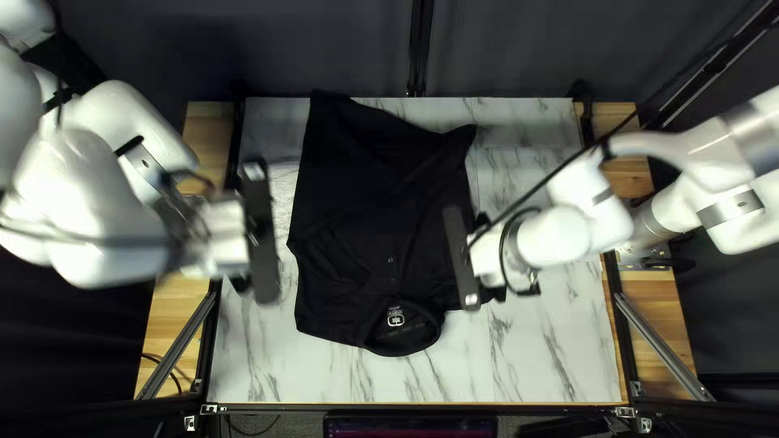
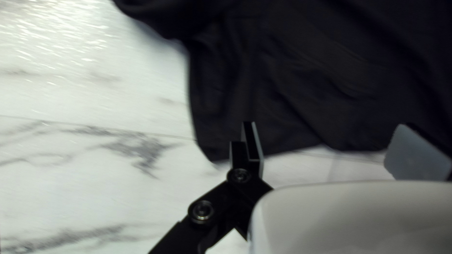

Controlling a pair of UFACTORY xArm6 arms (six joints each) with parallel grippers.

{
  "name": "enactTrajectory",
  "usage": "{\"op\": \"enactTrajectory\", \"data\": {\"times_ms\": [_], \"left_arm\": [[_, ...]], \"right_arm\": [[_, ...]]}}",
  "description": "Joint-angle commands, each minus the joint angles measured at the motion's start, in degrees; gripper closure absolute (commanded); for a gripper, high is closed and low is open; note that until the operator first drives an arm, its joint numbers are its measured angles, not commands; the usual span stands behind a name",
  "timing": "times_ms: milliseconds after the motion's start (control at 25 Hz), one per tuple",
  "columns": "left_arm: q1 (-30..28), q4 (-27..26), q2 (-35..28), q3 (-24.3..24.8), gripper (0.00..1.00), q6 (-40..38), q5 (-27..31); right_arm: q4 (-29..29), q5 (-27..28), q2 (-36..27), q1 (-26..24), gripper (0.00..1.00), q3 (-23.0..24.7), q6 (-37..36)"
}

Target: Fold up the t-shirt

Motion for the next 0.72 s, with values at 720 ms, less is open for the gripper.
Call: {"op": "enactTrajectory", "data": {"times_ms": [720], "left_arm": [[1.58, 2.03, 15.53, 2.52, 0.0, 0.71, -19.84]], "right_arm": [[-7.19, -9.5, 15.29, 6.47, 0.0, -9.01, -0.51]]}}
